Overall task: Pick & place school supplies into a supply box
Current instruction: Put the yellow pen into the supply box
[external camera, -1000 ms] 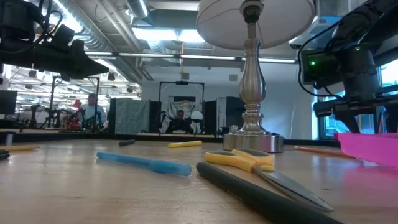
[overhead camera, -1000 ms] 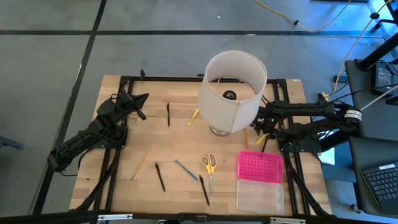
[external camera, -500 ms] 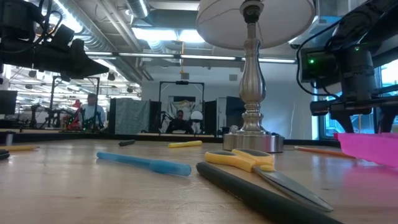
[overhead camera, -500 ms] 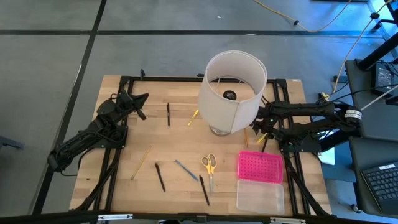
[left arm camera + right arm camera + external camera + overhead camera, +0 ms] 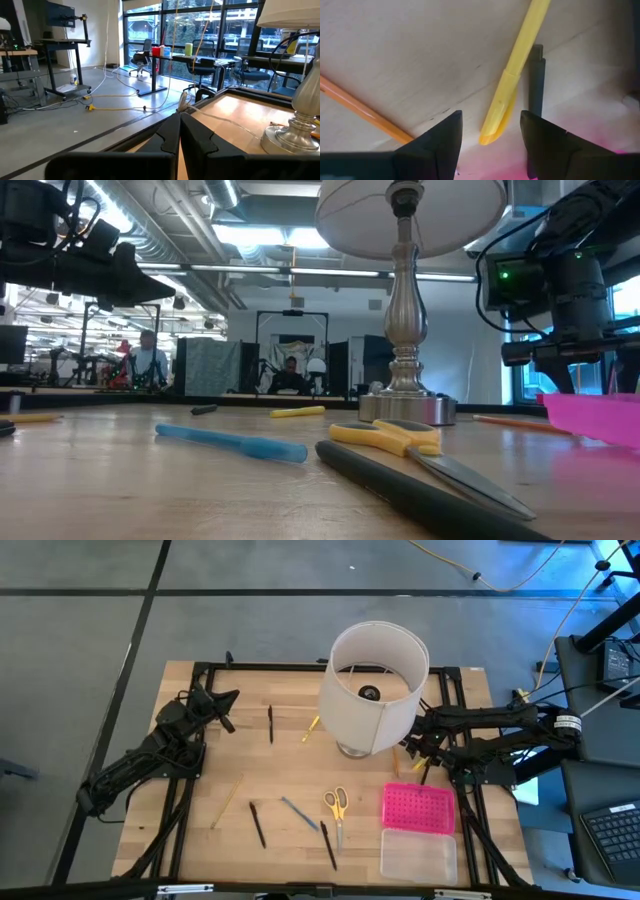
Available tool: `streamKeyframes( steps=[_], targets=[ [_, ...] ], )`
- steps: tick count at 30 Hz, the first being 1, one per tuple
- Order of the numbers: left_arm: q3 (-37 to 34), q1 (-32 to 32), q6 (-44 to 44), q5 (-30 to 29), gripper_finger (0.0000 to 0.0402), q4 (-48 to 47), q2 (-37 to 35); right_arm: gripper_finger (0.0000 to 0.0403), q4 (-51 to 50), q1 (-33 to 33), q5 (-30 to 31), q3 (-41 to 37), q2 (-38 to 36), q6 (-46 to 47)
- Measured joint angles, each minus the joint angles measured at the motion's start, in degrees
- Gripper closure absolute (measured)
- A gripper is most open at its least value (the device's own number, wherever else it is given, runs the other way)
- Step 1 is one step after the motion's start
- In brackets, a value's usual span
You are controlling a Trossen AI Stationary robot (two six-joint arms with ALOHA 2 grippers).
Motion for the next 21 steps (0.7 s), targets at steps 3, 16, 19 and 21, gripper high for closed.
streamKeyframes(
  steps=[3, 16, 19, 21],
  targets=[
    [0.02, 0.00, 0.00, 0.01, 0.0396, 0.00, -0.01, 0.0199, 0.32, 0.00, 0.09, -0.19, 0.01, 0.11],
    [0.02, 0.00, 0.00, 0.00, 0.0396, 0.00, 0.00, 0.0199, 5.96, -0.02, -0.25, -5.09, -0.07, 0.12],
    [0.02, 0.00, 0.00, 0.00, 0.0395, 0.00, -0.02, 0.0199, 6.53, -0.02, -0.16, -4.98, -0.07, -1.80],
    [0.02, 0.00, 0.00, 0.00, 0.0396, 0.00, -0.02, 0.0199, 6.52, 0.01, 0.23, -4.98, -0.07, -2.02]
  ],
)
